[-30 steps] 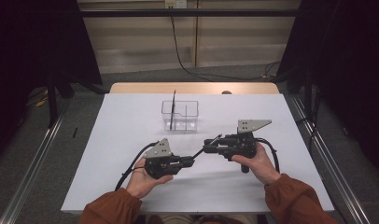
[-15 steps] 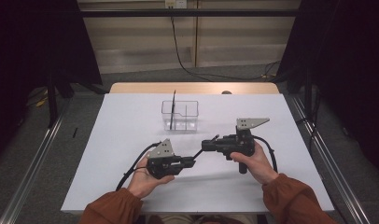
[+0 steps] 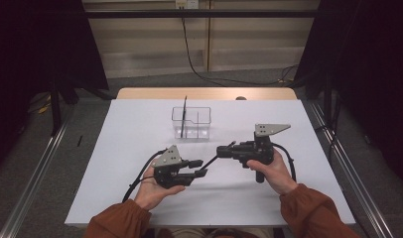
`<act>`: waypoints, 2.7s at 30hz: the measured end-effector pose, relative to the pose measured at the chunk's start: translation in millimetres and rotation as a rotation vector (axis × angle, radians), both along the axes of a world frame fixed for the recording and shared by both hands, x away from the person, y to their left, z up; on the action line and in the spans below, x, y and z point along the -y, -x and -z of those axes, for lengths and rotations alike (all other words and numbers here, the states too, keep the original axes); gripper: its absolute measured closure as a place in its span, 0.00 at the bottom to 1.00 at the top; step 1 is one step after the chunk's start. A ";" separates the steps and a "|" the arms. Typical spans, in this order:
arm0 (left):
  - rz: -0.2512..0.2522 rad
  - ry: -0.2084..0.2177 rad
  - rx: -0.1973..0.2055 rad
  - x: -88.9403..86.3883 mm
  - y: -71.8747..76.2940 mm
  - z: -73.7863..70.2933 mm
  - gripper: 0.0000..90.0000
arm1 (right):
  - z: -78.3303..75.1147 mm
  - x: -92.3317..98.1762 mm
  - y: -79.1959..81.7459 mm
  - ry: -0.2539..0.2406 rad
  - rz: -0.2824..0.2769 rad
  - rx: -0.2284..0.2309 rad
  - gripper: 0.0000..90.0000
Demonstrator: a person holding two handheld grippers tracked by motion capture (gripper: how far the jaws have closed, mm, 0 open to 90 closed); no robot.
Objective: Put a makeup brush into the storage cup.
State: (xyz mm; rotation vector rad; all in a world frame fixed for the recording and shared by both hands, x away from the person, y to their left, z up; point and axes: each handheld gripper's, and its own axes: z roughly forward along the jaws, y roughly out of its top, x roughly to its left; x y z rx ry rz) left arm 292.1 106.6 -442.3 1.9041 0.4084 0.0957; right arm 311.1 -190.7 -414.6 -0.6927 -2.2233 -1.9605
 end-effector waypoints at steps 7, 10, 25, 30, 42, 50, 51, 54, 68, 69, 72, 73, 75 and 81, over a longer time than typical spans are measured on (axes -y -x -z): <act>-0.065 0.027 -0.017 -8.7 -0.9 -7.1 0.48 | -3.1 2.9 0.3 0.008 0.001 0.014 0.93; -0.085 0.022 -0.024 -12.5 -2.2 -9.6 0.42 | -4.4 4.4 0.3 0.009 0.003 0.017 0.93; -0.142 0.073 -0.026 -29.5 -6.8 -19.4 0.02 | -10.2 11.0 -2.6 0.054 -0.004 0.026 0.93; -0.139 0.044 -0.019 -28.4 -7.1 -20.3 0.02 | -14.9 13.4 -4.1 0.088 -0.021 -0.003 0.93; -0.123 0.011 -0.002 -19.4 -8.3 -24.9 0.02 | -38.7 5.6 -5.9 0.221 -0.112 0.018 0.93; -0.092 0.010 -0.007 -11.7 -7.2 -24.5 0.02 | -42.9 -5.8 -12.0 0.301 -0.143 0.007 0.93; -0.091 0.012 -0.007 -10.4 -6.7 -24.1 0.02 | -43.8 -7.0 -12.5 0.308 -0.147 0.004 0.93; -0.091 0.010 -0.005 -8.1 -6.0 -24.1 0.02 | -46.6 -10.1 -13.8 0.335 -0.156 0.001 0.93; -0.103 0.005 0.011 8.1 -10.4 -31.4 0.03 | -54.7 -13.3 -23.2 0.403 -0.172 -0.028 0.93; -0.097 0.006 0.016 10.2 -10.4 -32.9 0.03 | -56.0 -13.1 -23.2 0.409 -0.171 -0.025 0.93; -0.086 0.013 0.018 14.1 -10.3 -33.8 0.03 | -58.9 -12.8 -23.5 0.433 -0.171 -0.025 0.93; -0.081 0.015 0.021 15.2 -10.6 -33.2 0.03 | -59.6 -12.6 -23.9 0.438 -0.169 -0.024 0.93; -0.073 0.013 0.015 17.9 -10.4 -31.2 0.03 | -60.1 -12.6 -24.3 0.445 -0.166 -0.024 0.93; -0.061 0.007 0.006 22.0 -10.4 -26.5 0.03 | -57.3 -17.8 -26.6 0.487 -0.174 -0.029 0.93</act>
